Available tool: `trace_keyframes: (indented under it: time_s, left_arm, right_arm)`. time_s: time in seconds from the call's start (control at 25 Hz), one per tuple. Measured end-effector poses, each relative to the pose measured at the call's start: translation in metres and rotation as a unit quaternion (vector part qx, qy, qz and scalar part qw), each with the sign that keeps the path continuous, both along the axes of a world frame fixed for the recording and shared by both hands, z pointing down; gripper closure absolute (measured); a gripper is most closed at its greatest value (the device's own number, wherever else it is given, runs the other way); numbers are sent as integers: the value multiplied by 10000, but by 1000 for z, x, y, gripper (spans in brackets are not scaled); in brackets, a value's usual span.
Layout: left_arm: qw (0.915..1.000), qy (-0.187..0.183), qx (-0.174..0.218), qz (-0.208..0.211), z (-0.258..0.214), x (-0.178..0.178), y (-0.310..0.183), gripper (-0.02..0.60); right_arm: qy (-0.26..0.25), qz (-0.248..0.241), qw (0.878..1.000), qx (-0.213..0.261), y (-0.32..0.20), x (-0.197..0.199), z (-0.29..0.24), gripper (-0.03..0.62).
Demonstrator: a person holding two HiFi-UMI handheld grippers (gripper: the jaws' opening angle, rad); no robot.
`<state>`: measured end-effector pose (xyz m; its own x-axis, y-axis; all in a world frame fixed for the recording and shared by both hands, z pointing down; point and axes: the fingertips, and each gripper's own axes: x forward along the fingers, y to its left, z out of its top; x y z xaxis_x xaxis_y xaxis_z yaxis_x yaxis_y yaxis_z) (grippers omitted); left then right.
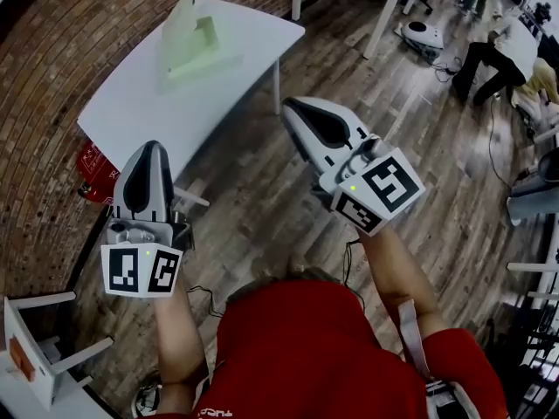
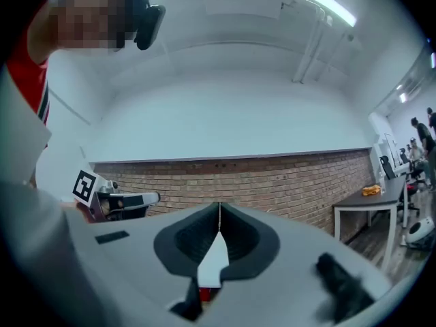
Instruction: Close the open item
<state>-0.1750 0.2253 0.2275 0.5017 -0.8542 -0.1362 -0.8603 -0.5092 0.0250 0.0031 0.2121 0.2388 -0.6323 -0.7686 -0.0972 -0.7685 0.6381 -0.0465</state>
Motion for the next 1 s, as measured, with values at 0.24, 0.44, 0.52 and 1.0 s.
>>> trace_keyframes:
  time_s: [0.24, 0.44, 0.52, 1.0]
  left_arm:
    - [9999, -112, 41, -120, -4, -1, -4, 569]
    - [9991, -163, 130, -356, -10, 1, -11, 569]
    - [9987, -194, 165, -441, -11, 3, -12, 569]
    - [9968, -290, 118, -737, -10, 17, -9, 569]
  right_arm:
    - [34, 65, 10000, 34, -4, 14, -3, 562]
    - [73, 66, 9999, 41, -11, 34, -3, 562]
    - [67, 59, 10000, 40, -14, 42, -2, 562]
    - [2, -138, 9999, -55, -25, 63, 2, 562]
